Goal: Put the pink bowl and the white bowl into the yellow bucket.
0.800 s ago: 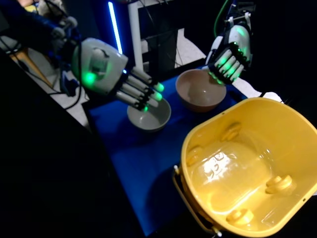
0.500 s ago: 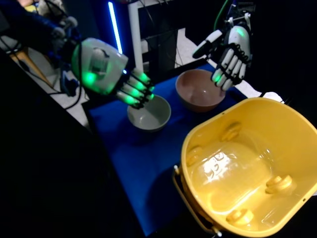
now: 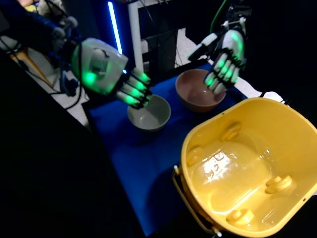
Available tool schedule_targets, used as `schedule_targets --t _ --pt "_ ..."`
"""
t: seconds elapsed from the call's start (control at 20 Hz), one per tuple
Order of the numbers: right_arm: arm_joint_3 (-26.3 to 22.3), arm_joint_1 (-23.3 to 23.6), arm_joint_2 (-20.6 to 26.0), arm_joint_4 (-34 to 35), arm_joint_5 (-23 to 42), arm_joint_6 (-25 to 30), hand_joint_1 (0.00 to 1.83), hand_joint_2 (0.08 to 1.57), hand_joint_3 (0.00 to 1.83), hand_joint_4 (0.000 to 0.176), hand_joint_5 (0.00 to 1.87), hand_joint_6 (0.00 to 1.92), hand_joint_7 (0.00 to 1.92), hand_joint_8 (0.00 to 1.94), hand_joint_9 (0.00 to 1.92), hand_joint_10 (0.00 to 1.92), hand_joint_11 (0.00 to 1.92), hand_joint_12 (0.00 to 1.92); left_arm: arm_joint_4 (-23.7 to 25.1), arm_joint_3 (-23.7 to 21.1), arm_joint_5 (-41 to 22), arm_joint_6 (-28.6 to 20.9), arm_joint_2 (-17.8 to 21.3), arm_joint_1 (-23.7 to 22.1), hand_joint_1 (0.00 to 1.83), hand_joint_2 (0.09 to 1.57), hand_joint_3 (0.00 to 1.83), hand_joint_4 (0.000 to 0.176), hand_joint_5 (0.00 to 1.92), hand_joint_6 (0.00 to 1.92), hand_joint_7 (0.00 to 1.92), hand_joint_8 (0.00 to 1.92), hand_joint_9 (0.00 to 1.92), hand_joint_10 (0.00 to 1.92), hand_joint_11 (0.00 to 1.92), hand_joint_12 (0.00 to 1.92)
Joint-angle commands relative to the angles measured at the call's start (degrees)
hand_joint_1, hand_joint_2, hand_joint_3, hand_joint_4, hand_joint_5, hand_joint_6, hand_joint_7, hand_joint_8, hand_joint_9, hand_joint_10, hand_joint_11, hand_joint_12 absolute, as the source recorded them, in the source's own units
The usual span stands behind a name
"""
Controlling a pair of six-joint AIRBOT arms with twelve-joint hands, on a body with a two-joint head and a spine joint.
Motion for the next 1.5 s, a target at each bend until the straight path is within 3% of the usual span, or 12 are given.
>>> schedule_targets --t 0.0,0.3,0.45,0.95,1.1,1.15,1.2,1.25,1.3,1.35,1.4,1.45 --pt "0.0 -0.09 -0.46 0.8 4.38 0.18 0.99 0.86 0.0 0.0 0.41 0.7 0.43 0.45 0.18 0.95 0.0 1.61 -1.02 0.48 -5.57 -0.65 -0.93 -0.4 0.96 0.98 0.0 0.0 0.42 0.01 0.41 0.01 0.3 0.04 0.0 1.31" --pt "4.64 -3.83 -7.02 3.56 4.39 0.14 0.95 0.86 0.0 0.0 0.34 0.83 0.35 0.6 0.16 1.01 0.0 1.68 -1.3 3.14 -2.81 -0.92 -3.62 -0.38 0.96 1.02 0.01 0.022 0.39 0.0 0.4 0.0 0.31 0.03 0.0 1.34" --pt "7.06 -4.69 -10.14 4.14 4.39 0.1 0.94 0.9 0.0 0.0 0.36 0.78 0.36 0.56 0.17 0.95 0.0 1.67 -1.65 4.38 -2.22 -0.92 -4.81 -0.39 0.96 1.02 0.01 0.0 0.42 0.01 0.4 0.0 0.32 0.03 0.0 1.36" --pt "11.29 -8.58 -16.18 5.83 4.38 -0.39 1.04 1.02 0.02 0.0 0.55 0.58 0.41 0.6 0.15 1.02 0.0 1.68 -2.05 5.47 0.4 -1.12 -6.76 -0.31 1.05 1.05 0.0 0.001 0.59 0.04 0.46 0.01 0.39 0.04 0.0 1.44" --pt "12.3 -9.83 -17.97 6.45 4.39 -0.47 1.2 0.99 0.0 0.0 0.61 0.63 0.32 0.82 0.08 1.22 0.02 1.77 -2.08 5.99 0.99 -1.57 -7.64 0.23 1.18 1.07 0.0 0.008 0.67 0.03 0.52 0.01 0.45 0.21 0.05 1.54" --pt "12.4 -9.95 -18.11 6.51 4.39 -0.48 1.16 1.12 0.01 0.0 0.81 1.04 0.38 1.03 0.23 1.35 0.19 1.74 -2.08 6.05 0.98 -1.79 -7.75 0.31 1.22 1.11 0.0 0.007 0.7 0.03 0.55 0.02 0.4 0.49 0.11 1.53" --pt "12.46 -9.97 -18.22 6.56 4.39 -0.52 1.18 1.24 0.01 0.0 0.85 1.17 0.47 1.52 0.35 1.47 0.3 1.73 -2.08 6.09 0.92 -2.05 -7.82 0.4 1.23 1.14 0.0 0.0 0.73 0.04 0.59 0.03 0.36 0.71 0.16 1.53" --pt "12.5 -9.97 -18.31 6.6 4.39 -0.55 1.41 1.27 0.0 0.0 0.79 1.22 0.48 1.63 0.52 1.62 0.46 1.78 -2.08 6.09 0.68 -2.18 -7.82 0.53 1.13 1.19 0.03 0.0 0.76 1.03 0.71 0.1 0.41 0.92 0.27 1.55" --pt "12.47 -9.96 -18.32 6.62 4.41 -0.59 1.45 1.29 0.0 0.0 0.68 1.33 0.46 1.7 0.52 1.65 0.45 1.8 -2.08 6.08 0.44 -2.51 -7.8 0.59 1.11 1.23 0.01 0.0 0.74 1.28 0.71 0.3 0.44 1.04 0.29 1.6" --pt "12.44 -9.95 -18.31 6.65 4.42 -0.59 1.47 1.27 0.0 0.0 0.65 1.4 0.58 1.56 0.58 1.54 0.51 1.8 -2.08 6.08 0.15 -2.83 -7.76 0.64 1.15 1.25 0.0 0.0 0.8 1.28 0.66 1.41 0.51 1.15 0.33 1.67" --pt "12.35 -9.93 -18.15 6.75 4.5 -0.59 1.47 1.27 0.0 0.0 0.65 1.4 0.59 1.55 0.59 1.54 0.5 1.81 -2.07 6.08 -0.42 -3.35 -7.68 0.78 1.16 1.24 0.0 0.0 0.83 1.27 0.68 1.42 0.52 1.18 0.33 1.69" --pt "12.1 -9.92 -17.73 7.17 5.02 -0.59 1.47 1.27 0.0 0.0 0.67 1.37 0.56 1.55 0.6 1.55 0.49 1.8 -2.05 6.08 -1.23 -4.13 -7.6 0.93 1.28 1.23 0.0 0.0 0.8 1.28 0.77 1.34 0.6 1.47 0.34 1.69"
